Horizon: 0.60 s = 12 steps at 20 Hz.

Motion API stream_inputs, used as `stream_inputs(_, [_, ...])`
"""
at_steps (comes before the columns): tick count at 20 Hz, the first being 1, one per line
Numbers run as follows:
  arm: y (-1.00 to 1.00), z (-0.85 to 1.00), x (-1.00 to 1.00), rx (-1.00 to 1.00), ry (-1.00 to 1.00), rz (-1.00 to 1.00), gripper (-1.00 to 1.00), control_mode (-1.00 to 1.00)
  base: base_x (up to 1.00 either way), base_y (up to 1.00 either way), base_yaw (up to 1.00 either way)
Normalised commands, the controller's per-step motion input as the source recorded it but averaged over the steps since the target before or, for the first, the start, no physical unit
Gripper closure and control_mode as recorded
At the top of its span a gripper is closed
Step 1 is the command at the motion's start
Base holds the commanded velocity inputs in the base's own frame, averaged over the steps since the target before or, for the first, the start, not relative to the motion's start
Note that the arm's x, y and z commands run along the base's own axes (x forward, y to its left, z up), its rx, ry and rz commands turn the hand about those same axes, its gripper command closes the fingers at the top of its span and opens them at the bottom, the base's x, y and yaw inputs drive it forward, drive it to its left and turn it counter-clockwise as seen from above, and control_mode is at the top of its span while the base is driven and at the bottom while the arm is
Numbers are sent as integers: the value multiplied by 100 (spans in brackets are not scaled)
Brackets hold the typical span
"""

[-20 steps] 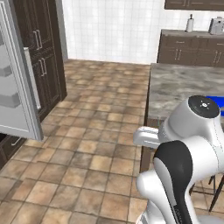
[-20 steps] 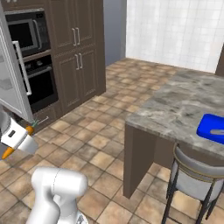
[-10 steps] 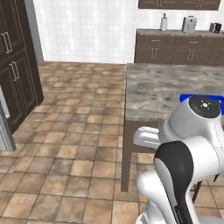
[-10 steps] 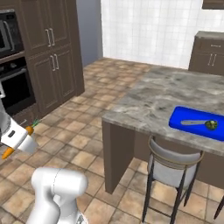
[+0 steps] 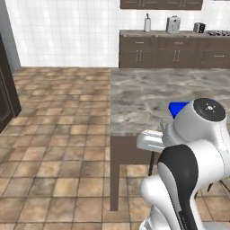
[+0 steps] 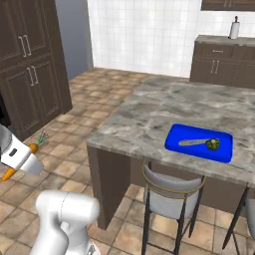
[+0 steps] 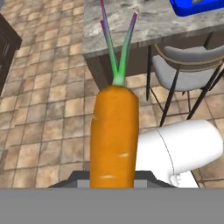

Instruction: Gather the broccoli and carrot from the fridge and place them on a tray on the dining counter. Then gather the fish and chicken drumstick from the fridge and place them on the other tray.

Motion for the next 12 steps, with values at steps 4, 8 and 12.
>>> stream_inputs(4, [0,0,0,0,0,0,100,100,42,-51,-25])
stream_inputs(8, [0,0,0,0,0,0,100,100,35,-49,-28])
stream_inputs(12, [0,0,0,0,0,0,100,100,36,-47,-26])
